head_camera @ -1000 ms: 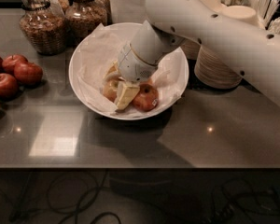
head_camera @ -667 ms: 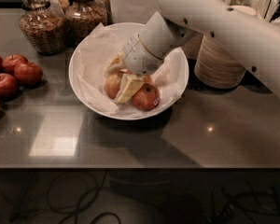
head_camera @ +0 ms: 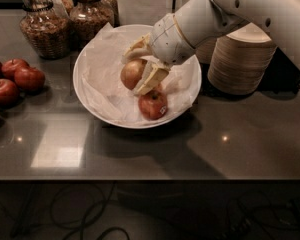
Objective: Pick apple from white bowl
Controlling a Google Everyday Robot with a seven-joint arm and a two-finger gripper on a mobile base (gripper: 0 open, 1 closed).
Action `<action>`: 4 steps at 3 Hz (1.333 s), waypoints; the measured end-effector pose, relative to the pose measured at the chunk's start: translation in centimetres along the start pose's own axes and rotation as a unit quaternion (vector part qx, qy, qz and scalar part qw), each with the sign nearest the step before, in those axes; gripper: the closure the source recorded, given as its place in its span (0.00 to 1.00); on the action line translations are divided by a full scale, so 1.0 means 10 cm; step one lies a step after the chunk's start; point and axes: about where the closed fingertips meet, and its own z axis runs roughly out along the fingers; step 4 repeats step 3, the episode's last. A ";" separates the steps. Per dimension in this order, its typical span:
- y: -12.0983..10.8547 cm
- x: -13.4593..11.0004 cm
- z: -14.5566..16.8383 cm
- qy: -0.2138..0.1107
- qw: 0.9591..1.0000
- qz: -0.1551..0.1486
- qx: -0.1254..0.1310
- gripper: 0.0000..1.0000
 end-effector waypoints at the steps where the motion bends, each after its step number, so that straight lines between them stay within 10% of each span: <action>1: -0.01 -0.08 -0.36 -0.020 0.999 -0.005 0.031 1.00; 4: -0.02 -0.25 -0.74 -0.025 0.998 -0.021 0.058 1.00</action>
Offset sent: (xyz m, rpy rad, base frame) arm -0.0335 -0.0657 0.1106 0.1364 -0.1551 -0.0340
